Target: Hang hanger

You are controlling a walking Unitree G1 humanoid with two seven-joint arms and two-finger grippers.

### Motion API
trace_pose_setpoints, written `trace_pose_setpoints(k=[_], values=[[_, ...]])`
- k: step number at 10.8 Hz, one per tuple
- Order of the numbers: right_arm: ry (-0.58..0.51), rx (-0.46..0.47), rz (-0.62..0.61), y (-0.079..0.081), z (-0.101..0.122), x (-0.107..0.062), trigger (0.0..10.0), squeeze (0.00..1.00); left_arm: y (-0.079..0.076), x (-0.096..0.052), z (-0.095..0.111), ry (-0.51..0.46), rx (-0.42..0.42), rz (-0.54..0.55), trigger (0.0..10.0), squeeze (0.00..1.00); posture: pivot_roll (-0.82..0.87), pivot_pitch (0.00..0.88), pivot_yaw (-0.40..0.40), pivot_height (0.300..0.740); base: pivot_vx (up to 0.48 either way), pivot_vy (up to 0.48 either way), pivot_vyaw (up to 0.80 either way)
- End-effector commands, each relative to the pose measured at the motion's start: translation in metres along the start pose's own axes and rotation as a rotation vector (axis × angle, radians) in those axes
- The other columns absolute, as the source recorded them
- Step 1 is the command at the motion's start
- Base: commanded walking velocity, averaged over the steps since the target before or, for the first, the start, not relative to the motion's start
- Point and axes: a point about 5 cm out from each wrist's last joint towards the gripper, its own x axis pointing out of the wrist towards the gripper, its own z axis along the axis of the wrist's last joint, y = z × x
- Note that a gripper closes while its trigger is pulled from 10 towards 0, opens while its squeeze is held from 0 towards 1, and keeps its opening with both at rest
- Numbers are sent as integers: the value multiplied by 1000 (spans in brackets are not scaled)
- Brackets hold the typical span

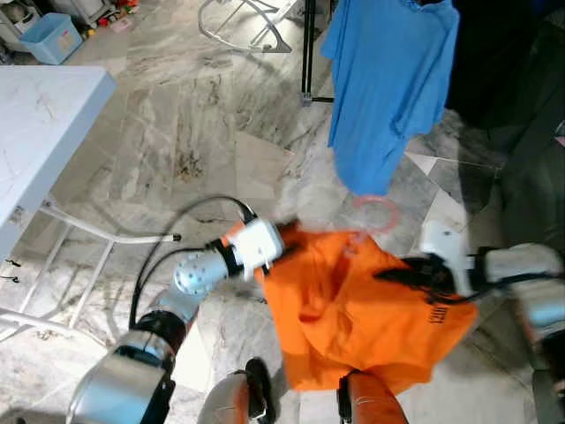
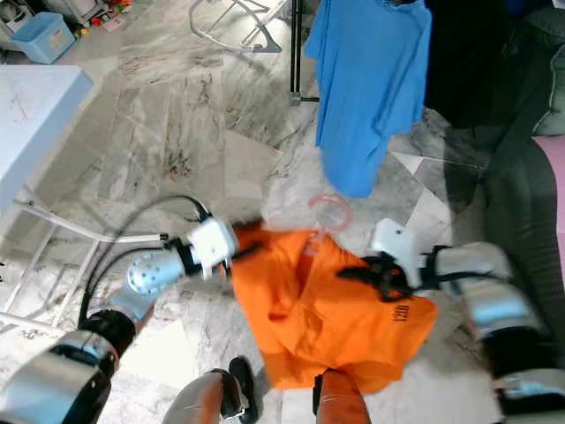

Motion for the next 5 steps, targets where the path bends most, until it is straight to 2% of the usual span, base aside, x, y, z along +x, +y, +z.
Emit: trace_pose_setpoints(k=[1, 2, 4, 5], values=[[3, -5, -80, -3, -3, 0, 0, 0, 9, -7, -6, 35, -38, 75, 10000, 1000, -336, 229, 106, 740, 0, 0, 0], [8, 17, -182, -6, -6, 10, 0, 0, 13, -14, -15, 63, -159, 152, 10000, 1000, -327, 223, 105, 740, 0, 0, 0], [-29, 114, -336, -4, -8, 32, 0, 0, 13, -25, -26, 93, -224, 215, 10000, 1000, -304, 211, 100, 740, 0, 0, 0], [-75, 209, -443, -4, -7, 47, 0, 0, 14, -32, -35, 137, -286, 294, 10000, 1000, -290, 203, 99, 740, 0, 0, 0]])
